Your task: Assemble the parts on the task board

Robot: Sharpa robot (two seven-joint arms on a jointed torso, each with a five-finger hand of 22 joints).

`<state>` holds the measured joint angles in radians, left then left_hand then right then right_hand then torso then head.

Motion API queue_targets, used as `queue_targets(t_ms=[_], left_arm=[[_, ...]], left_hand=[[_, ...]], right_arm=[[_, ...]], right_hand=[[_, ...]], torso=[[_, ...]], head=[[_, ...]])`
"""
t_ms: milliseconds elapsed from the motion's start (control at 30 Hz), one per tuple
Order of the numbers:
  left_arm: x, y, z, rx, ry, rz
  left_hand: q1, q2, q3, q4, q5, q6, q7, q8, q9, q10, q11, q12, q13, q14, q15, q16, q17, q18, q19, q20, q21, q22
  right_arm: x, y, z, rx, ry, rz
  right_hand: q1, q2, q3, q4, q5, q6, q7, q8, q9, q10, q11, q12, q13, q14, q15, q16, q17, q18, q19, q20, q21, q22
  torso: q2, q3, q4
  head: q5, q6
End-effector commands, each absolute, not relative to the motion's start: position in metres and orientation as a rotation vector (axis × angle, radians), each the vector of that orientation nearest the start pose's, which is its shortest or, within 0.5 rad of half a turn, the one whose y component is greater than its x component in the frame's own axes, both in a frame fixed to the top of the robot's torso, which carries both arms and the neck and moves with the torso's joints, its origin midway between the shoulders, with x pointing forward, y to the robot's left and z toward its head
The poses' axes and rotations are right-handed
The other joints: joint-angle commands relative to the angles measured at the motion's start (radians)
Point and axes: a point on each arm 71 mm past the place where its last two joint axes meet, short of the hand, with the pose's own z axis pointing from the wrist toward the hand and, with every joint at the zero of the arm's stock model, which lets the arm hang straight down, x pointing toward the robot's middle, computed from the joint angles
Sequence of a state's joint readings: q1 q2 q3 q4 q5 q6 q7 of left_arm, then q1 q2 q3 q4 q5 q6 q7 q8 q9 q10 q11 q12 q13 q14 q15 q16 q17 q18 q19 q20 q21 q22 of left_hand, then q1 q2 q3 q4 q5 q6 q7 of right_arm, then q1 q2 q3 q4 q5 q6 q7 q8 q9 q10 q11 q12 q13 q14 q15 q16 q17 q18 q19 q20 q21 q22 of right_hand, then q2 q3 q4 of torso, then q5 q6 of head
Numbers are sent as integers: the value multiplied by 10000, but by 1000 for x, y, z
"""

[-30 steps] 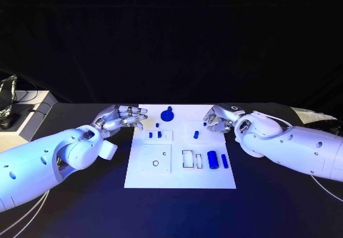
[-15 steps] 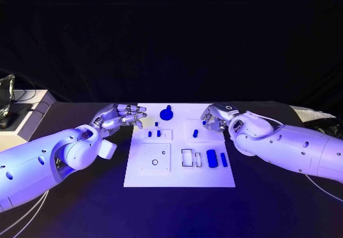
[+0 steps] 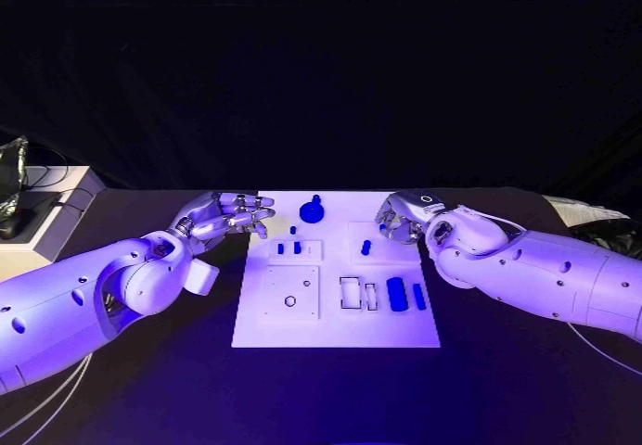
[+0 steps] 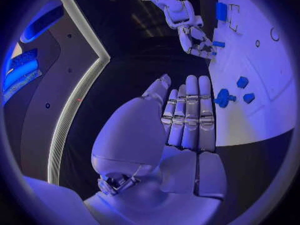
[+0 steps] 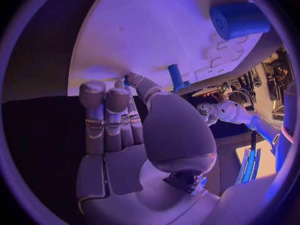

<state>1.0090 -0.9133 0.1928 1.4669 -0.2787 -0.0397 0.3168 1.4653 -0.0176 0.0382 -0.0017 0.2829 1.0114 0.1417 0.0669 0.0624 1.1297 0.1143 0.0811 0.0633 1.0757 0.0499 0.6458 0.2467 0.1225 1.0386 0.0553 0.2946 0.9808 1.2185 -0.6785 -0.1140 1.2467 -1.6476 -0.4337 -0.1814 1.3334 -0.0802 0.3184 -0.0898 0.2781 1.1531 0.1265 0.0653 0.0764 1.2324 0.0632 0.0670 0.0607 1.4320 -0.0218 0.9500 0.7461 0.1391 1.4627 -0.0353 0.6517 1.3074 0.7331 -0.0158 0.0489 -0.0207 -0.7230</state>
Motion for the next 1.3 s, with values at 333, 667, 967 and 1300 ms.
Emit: queue_targets(t_ms=[333, 667, 967, 1300], left_arm=[[485, 249, -190, -9287, 15468, -16273], [486, 249, -190, -9252, 15488, -16264], [487, 251, -191, -9291, 15482, -16183], [488, 256, -192, -9435, 15389, -16062]], left_hand=[[83, 31, -29, -50, 57, 43, 73, -17, 4, 16, -2, -49, -15, 109, -2, -24, 45, -59, 97, -4, -37, 61], [80, 38, -12, -79, 61, 64, 75, -20, 3, 29, -10, -53, -16, 113, -26, 133, 123, -95, 96, -68, 43, 273], [80, 38, -12, -79, 61, 64, 75, -20, 3, 29, -10, -53, -16, 113, -26, 133, 123, -95, 96, -68, 43, 273], [61, 28, -20, -78, 57, 62, 79, -19, 4, 19, -5, -53, -15, 115, -22, 126, 105, -81, 98, -49, 18, 298]], right_arm=[[526, -201, -213, -2611, 15624, 3713], [524, -201, -211, -2315, 15153, 3837], [521, -212, -206, -1547, 14830, 3930], [512, -221, -183, -27, 14589, 4927]], right_hand=[[348, 668, 740, -534, -1437, 717, -220, 36, 283, 479, -167, -51, 16, -22, -191, 749, 402, -247, 578, -216, 1763, 1131], [380, 705, 1044, -648, -2218, 741, -214, 28, 359, 522, -175, -47, 19, -65, -190, 981, 420, -289, 474, -238, 2052, 1136], [326, 659, 1125, -652, -2181, 751, -200, 25, 400, 531, -171, -49, 15, -105, -188, 995, 158, -264, 404, -236, 2148, 1112], [329, 655, 1135, -647, -2171, 744, -189, 21, 402, 528, -167, -51, 14, -112, -191, 981, 100, -256, 408, -235, 2172, 1116]], torso=[[-6, 1, -15], [-7, 0, -13], [-16, -5, -13], [-16, 8, -43]], head=[[5, -44], [8, -62], [32, -77], [29, -62]])
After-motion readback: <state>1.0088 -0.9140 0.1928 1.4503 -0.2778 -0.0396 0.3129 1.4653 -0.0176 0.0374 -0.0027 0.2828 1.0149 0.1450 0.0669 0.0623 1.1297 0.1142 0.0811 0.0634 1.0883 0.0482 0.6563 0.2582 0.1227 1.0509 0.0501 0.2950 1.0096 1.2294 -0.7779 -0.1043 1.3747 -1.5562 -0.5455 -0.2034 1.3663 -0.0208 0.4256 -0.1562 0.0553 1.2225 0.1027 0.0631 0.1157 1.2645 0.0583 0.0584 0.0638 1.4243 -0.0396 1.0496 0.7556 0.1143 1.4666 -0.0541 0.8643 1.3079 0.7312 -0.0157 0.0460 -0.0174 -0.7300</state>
